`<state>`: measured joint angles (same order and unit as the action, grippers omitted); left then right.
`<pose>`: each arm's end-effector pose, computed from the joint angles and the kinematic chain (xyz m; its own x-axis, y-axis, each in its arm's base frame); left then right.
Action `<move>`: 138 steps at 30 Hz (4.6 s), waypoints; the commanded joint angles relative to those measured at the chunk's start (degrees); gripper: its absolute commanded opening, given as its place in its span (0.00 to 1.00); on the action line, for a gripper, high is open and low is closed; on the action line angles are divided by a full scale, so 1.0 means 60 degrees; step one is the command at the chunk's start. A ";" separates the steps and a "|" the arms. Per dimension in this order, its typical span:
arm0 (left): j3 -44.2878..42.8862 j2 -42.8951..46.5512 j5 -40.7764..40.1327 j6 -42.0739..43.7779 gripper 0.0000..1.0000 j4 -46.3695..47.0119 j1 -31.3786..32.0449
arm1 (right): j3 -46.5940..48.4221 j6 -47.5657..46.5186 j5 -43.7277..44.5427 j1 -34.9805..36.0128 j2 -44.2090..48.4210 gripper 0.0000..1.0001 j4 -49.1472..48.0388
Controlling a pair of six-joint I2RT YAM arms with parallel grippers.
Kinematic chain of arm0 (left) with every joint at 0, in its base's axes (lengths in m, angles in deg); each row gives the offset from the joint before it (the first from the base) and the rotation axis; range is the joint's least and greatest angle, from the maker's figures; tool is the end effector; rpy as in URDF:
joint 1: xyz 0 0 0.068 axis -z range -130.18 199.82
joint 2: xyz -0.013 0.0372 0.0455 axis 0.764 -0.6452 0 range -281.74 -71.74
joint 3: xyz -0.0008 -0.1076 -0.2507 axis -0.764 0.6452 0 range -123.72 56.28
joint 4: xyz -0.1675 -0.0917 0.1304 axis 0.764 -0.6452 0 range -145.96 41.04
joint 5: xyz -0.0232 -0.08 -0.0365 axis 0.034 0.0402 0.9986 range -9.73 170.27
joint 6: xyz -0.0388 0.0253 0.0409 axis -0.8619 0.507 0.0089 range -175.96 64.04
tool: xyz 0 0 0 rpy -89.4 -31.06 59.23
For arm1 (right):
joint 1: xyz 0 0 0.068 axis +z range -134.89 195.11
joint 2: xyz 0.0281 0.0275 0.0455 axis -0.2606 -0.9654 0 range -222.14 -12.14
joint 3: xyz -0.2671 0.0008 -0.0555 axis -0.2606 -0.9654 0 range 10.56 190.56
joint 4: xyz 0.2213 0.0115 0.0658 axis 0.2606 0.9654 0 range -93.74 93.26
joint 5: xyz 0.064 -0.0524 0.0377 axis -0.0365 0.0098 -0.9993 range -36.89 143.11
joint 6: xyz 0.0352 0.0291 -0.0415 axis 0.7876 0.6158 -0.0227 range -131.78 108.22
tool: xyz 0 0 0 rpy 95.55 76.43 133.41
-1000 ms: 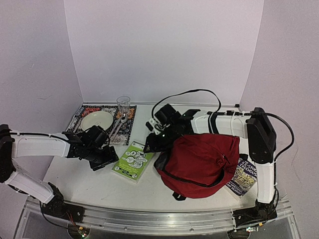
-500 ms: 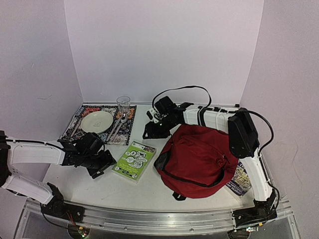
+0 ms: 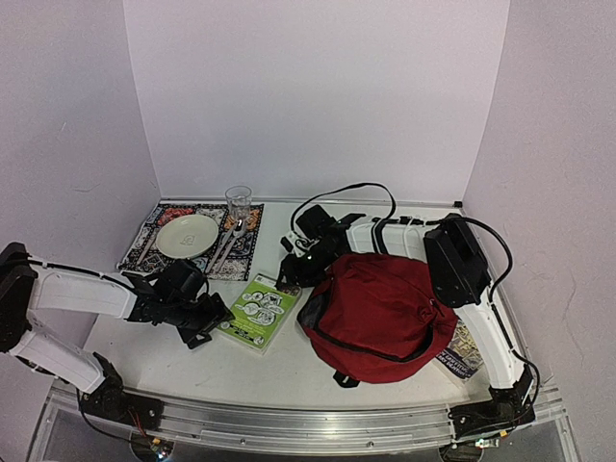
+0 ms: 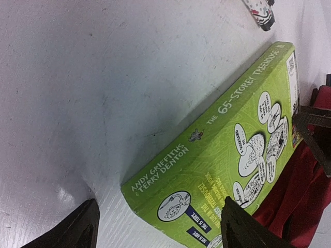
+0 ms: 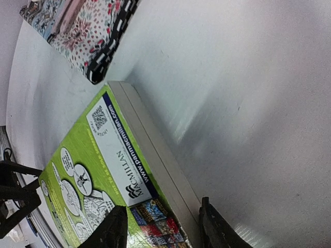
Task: Pack the student bag
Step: Pick up the book from the center of the board, then pass from the right arm to the left
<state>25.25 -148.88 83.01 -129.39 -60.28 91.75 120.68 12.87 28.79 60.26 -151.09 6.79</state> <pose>0.1598 -0.1464 0.1577 -0.8369 -0.5352 -0.1150 -0.4050 0.7467 -0.5276 0.3560 0.3850 0.1632 -0.7696 -0.2348 -0.5938 -0.6048 0.5666 0.5597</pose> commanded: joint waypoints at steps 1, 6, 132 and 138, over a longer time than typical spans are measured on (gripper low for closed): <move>-0.0041 -0.0221 0.0170 0.0008 0.83 0.0464 -0.0044 | -0.0963 0.0490 -0.0910 0.0204 0.0669 0.45 -0.0136; -0.0050 -0.0225 0.0034 0.0007 0.83 0.0531 -0.0045 | -0.1977 0.1047 -0.1180 0.0338 0.1176 0.40 -0.0869; 0.2024 0.1612 0.1952 -0.1926 0.00 0.9050 -0.0895 | -0.6838 0.3170 -0.3090 -0.1006 0.5655 0.31 -0.5070; 0.1910 0.1259 0.1677 -0.1866 0.00 0.9055 -0.0939 | -0.6688 0.1322 -0.1913 -0.1005 0.6595 0.51 -0.2525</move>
<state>39.46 -140.85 94.32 -139.99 -11.55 86.40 78.23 31.72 12.49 53.79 -117.23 -21.41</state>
